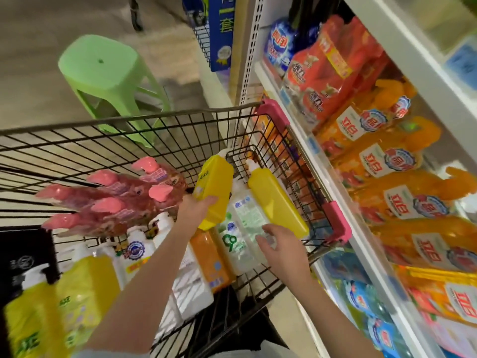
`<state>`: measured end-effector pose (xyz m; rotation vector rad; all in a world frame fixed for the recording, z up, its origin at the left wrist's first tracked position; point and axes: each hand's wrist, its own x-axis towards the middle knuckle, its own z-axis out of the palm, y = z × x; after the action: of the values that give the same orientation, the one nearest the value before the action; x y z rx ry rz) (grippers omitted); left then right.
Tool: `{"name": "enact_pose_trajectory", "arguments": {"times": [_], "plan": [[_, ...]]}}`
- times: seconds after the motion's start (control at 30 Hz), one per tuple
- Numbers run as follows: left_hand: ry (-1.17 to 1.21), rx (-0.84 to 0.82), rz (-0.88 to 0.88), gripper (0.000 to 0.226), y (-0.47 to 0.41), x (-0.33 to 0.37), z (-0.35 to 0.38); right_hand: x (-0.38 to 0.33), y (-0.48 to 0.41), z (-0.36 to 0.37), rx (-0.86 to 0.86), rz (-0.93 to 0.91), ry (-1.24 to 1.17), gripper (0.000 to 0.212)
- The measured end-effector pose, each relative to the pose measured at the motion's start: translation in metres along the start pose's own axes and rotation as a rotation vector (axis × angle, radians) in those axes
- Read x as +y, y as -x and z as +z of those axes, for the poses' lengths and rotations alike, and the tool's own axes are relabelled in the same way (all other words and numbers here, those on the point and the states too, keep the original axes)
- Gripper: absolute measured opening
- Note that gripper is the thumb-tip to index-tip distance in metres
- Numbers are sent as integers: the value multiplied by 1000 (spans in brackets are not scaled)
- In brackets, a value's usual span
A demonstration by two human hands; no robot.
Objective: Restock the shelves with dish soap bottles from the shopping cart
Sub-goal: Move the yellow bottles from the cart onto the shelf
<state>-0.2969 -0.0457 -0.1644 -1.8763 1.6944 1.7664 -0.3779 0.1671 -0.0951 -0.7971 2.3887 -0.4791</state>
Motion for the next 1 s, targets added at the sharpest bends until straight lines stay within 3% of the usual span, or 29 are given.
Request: {"name": "enact_pose_trajectory", "arguments": {"times": [0.1, 0.17, 0.3, 0.43, 0.5, 0.6, 0.67, 0.73, 0.77, 0.83, 0.93, 1.0], "plan": [[35, -15, 118, 91, 45, 5, -1, -22, -20, -17, -68, 105, -399, 47], [-25, 1, 228, 80, 75, 6, -2, -39, -37, -26, -113, 180, -620, 61], [-243, 19, 451, 100, 121, 5, 3, -62, -64, -40, -95, 270, -991, 96], [-355, 54, 596, 99, 133, -1, 21, -54, -58, -42, 81, 331, -1079, 64], [-403, 41, 664, 103, 137, -2, 33, -42, -53, -47, 158, 370, -1054, 63], [-309, -225, 596, 103, 128, -8, 47, -31, -45, -67, 282, 342, -892, 67], [-121, -370, 534, 80, 123, -5, 53, -26, -37, -80, 319, 271, -752, 76], [-31, -359, 433, 51, 110, 5, 63, -23, -30, -91, 332, 224, -660, 81], [-39, -332, 371, 49, 98, 10, 68, -22, -26, -97, 331, 217, -637, 81], [-103, -336, 252, 59, 70, 22, 82, -18, -18, -105, 345, 215, -623, 83], [-106, -385, 64, 94, 35, 37, 104, -14, -7, -112, 403, 216, -639, 84], [-83, -386, 23, 82, 30, 51, 112, -12, -2, -115, 425, 215, -664, 78]]}}
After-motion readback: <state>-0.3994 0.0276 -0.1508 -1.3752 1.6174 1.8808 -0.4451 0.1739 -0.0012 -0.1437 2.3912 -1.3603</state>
